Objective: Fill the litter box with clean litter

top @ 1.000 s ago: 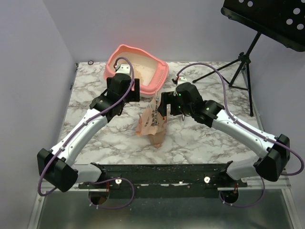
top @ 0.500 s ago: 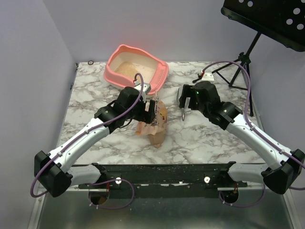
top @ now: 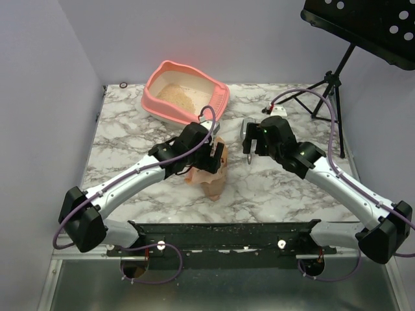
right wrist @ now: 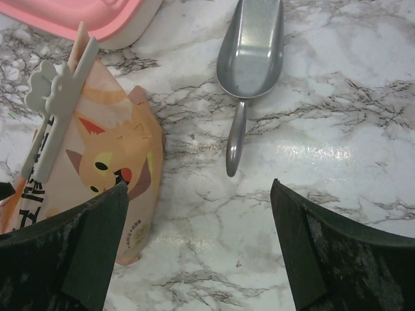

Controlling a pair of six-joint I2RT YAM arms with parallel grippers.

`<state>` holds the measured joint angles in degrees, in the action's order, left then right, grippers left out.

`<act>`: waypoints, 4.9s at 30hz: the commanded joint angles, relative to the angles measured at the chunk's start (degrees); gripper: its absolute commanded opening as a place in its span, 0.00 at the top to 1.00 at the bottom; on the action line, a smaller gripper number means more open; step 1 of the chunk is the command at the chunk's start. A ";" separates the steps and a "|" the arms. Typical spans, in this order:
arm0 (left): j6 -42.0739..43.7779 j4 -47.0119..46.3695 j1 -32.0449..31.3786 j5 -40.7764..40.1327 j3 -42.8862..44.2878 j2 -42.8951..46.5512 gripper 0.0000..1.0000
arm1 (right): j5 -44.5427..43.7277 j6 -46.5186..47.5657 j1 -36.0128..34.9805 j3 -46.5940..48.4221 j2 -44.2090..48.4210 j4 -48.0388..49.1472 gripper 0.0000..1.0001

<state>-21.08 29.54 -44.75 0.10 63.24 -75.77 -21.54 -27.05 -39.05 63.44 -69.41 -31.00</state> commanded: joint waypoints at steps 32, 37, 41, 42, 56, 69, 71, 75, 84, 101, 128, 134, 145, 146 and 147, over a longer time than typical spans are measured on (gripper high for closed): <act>56.56 7.97 2.20 24.82 12.79 5.10 1.00 | 3.60 2.78 0.02 -2.88 9.55 0.50 0.02; 65.81 13.43 12.91 39.88 12.95 3.44 1.00 | 14.14 10.25 -0.06 -5.78 13.41 3.67 0.05; 70.64 14.13 16.27 38.84 12.77 -0.42 0.99 | 19.06 12.72 -0.06 -9.38 17.63 7.53 0.05; 71.87 15.62 16.97 38.92 14.78 -2.17 0.99 | 20.65 13.24 -0.15 -10.00 18.42 8.41 0.05; 78.49 10.65 17.51 37.71 15.17 -10.38 0.89 | 27.17 19.84 -4.28 -12.90 15.01 14.38 0.03; 39.34 -16.78 16.19 13.64 -0.83 13.35 0.01 | 30.93 22.74 -6.65 -8.34 4.73 18.70 0.03; 30.18 -16.01 16.19 8.72 -0.76 15.55 0.01 | 30.24 23.27 -7.62 -7.46 2.97 18.53 0.04; 18.31 -9.68 16.28 6.06 -0.31 18.37 0.01 | 30.33 24.76 -9.29 -6.57 1.38 17.64 0.07; 10.10 -4.76 16.28 -2.55 -6.46 18.47 0.01 | 24.71 26.26 -12.98 -4.64 -3.80 15.36 0.15; 10.62 -10.20 16.28 -4.32 -12.18 21.54 0.01 | 14.34 25.47 -14.65 -1.12 -10.66 11.67 0.72; 7.37 -11.08 16.28 -1.16 -13.32 21.54 0.01 | -7.28 -0.88 10.55 -12.01 7.36 4.27 0.99; 6.84 -11.26 16.36 -0.36 -13.58 22.50 0.01 | -7.29 -9.15 15.92 -19.58 2.18 9.38 0.99; 6.58 -11.70 16.28 -0.19 -14.38 23.30 0.01 | -1.67 -12.41 23.40 -20.90 -5.82 15.97 0.99; 6.58 -11.61 16.28 -0.19 -14.38 23.21 0.01 | -1.75 -12.68 23.84 -20.81 -6.09 16.32 0.99; 6.58 -11.61 16.28 -0.19 -14.38 23.03 0.01 | -1.66 -13.20 24.19 -20.64 -6.44 16.41 0.96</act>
<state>-13.61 18.87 -28.36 -1.34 49.69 -53.30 -24.75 -37.43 -16.12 41.91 -74.63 -18.44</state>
